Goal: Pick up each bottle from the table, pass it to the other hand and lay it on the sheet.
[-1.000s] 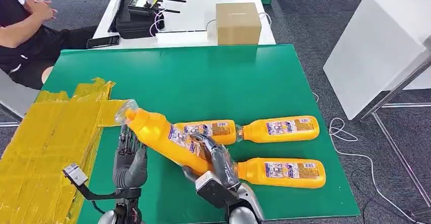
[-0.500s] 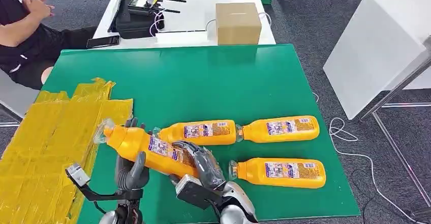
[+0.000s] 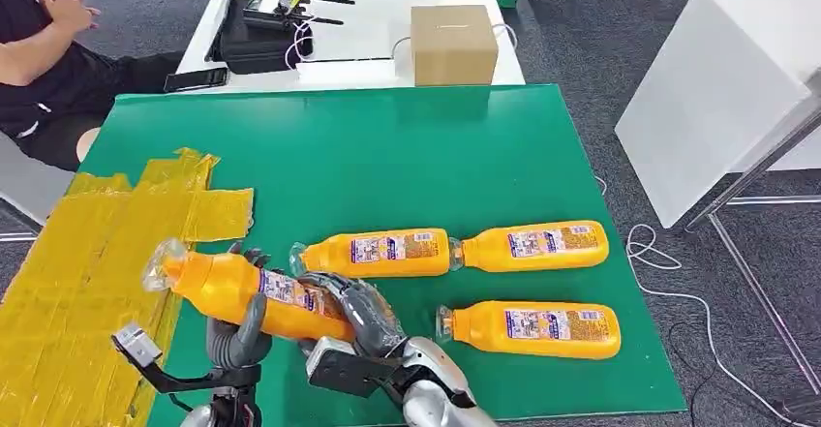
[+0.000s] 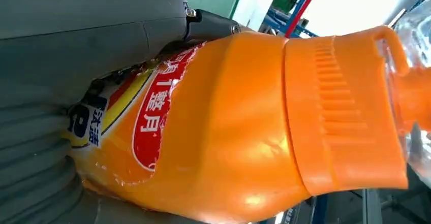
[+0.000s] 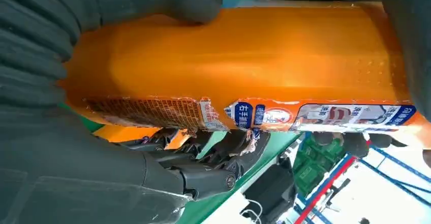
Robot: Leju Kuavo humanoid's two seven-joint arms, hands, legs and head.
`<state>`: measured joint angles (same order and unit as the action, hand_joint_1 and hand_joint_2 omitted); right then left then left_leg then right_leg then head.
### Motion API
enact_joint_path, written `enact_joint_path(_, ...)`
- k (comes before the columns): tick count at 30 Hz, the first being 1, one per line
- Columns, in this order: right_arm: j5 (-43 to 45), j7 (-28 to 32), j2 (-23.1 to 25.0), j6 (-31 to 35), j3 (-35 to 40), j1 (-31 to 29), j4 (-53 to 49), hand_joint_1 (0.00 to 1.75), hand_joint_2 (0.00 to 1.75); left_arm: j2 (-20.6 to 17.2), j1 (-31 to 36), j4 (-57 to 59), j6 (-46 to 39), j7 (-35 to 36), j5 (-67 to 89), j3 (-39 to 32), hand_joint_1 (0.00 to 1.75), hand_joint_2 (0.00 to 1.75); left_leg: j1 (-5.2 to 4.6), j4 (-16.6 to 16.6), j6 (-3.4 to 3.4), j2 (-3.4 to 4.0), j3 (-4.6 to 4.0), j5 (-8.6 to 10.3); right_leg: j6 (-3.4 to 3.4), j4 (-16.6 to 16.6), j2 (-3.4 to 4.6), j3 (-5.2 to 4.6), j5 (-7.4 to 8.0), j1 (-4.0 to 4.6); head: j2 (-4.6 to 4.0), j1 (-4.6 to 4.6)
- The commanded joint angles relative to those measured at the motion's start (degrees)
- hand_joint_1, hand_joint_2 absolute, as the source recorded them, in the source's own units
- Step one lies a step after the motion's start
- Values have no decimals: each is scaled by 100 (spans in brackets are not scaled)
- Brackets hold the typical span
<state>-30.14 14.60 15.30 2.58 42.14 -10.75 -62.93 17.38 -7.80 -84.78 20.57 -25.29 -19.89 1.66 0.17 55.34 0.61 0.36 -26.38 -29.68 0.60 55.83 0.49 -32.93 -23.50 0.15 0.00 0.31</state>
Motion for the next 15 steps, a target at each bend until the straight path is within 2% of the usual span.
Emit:
enact_joint_path(1, -29, 24, -131, -144, 409, -179, 490, 175, 175, -145, 317, 356, 64, 39, 53, 132, 175, 175, 2, -8, -2, -11, 9, 2, 4, -9, -12, 13, 0, 2, 0, 2)
enact_joint_path(10, 9, -9, -153, -101, 363, -143, 431, 175, 175, -120, 310, 336, 77, 7, 62, 109, 175, 175, 3, -8, -2, -12, 6, 2, 4, -10, -13, 11, 0, 2, 0, 0)
enact_joint_path(15, -96, -164, -68, 38, 343, 114, 190, 175, 175, -74, 272, 296, 57, -65, 82, 24, 175, 175, 3, -7, -2, -12, 8, 0, 4, -8, -13, 10, -2, 3, 0, 2)
